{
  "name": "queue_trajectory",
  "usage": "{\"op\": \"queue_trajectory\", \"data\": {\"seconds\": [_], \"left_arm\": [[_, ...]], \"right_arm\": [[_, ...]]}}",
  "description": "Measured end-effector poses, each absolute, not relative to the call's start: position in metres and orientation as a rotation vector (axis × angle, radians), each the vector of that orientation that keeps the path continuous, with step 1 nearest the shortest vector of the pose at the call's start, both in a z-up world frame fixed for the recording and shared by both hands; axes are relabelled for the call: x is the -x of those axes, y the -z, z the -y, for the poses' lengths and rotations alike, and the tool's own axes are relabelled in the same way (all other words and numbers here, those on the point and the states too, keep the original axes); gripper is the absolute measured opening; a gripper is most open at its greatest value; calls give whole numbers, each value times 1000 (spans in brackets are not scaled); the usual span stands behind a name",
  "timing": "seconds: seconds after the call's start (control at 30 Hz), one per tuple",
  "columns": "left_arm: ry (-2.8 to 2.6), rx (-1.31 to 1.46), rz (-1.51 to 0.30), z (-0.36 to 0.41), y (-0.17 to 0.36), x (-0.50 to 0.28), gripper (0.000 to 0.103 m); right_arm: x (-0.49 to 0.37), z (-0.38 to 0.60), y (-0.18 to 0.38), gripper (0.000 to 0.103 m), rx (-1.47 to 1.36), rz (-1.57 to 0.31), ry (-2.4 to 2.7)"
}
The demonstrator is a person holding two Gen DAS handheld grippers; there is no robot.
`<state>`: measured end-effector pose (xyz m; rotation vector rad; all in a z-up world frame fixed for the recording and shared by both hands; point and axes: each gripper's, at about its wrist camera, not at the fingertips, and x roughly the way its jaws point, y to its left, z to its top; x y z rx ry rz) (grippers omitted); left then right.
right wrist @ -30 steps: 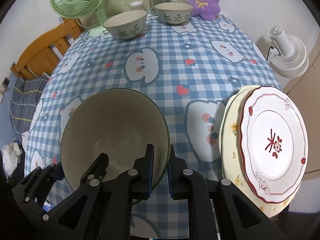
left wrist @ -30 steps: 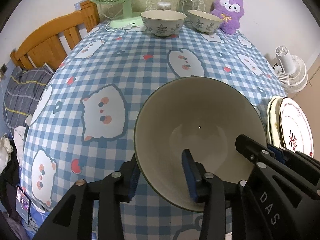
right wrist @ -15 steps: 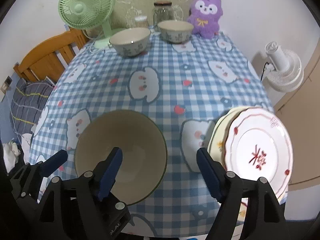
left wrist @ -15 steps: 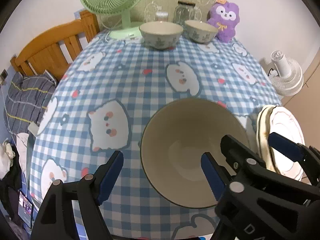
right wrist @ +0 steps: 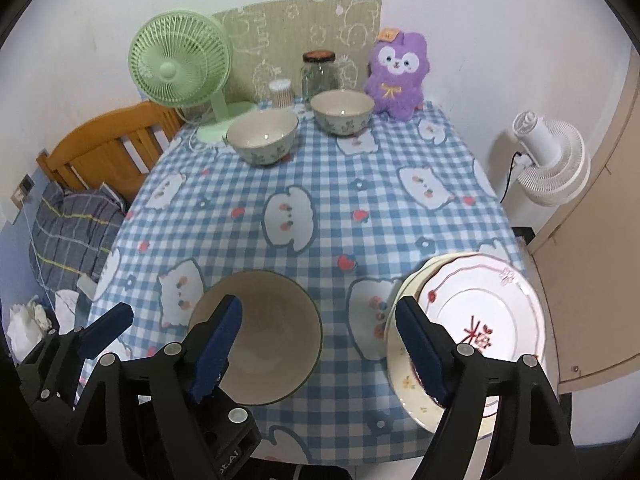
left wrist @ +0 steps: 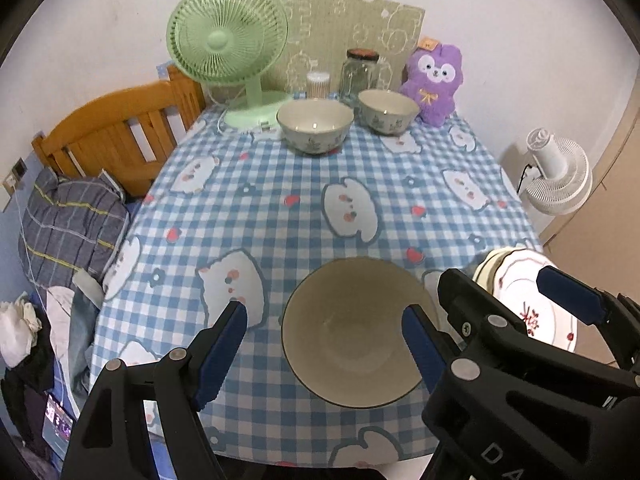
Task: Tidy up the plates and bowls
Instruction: 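Raise both tools away from the placed large bowl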
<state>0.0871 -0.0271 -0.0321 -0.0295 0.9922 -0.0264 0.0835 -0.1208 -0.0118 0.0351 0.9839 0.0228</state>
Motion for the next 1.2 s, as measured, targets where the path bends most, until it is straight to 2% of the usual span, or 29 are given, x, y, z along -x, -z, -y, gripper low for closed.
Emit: {"op": "queue_trajectory", "data": {"seconds": [0.47,0.57,1.2], "left_arm": [[2,26,-886,34,-29,-82,81],[-12,29,-866,34,-40,-82,81],[6,7,-799,26,-73,-126,81]], "right_arm": [[-77,127,-51,82,-27,-877,-33],[-78,127,-62,88,-22,-850,-11],[-127,122,-94,89,-41,-793,2]]}}
